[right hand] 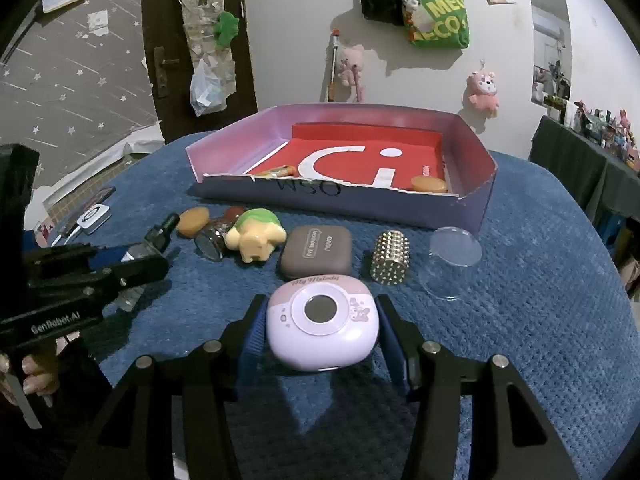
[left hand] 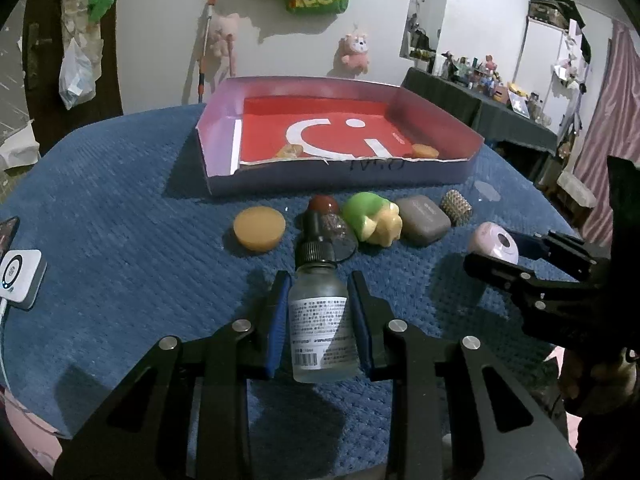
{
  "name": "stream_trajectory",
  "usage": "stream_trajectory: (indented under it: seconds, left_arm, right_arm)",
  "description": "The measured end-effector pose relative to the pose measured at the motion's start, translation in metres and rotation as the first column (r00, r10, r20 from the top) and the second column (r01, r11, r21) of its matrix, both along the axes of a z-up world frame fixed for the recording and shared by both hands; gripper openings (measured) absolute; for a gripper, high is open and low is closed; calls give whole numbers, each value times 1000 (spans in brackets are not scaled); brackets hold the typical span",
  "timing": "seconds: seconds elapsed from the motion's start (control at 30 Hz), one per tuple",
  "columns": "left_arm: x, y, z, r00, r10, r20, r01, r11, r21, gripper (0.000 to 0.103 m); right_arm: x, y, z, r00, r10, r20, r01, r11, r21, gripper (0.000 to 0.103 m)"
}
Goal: Organize rigid objects
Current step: 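Grasp the clear dropper bottle with the left tool while the right tool grasps the pink-white round gadget, then carry the dropper bottle and the round gadget with both tools into the box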
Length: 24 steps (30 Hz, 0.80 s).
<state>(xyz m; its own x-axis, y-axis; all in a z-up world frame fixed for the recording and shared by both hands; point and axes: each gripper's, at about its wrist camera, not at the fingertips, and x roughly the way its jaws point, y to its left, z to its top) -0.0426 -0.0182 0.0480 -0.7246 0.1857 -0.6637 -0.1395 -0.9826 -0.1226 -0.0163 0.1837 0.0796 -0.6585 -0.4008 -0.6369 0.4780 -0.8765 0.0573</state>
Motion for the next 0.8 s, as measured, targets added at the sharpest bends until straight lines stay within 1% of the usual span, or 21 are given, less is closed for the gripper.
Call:
stream_trajectory:
  seconds: [0.57,0.7,0.8]
  left_arm:
    - [-2,4,-1,1000,-15,5,15,1000,9,26]
    - [-1,5,2,1000,-20,-3,20,1000,7,26]
    - [-6,7,12,999,-34,-19,34,999,-3,26]
  right_arm:
    - [1,-2,-3,1000,7,8,-7,1000,-4,56]
    - [2,-1,-3,1000,7,9,-7,1000,-6,56]
    - [3,-1,1,1000,3,3,-3,1000,-12,56]
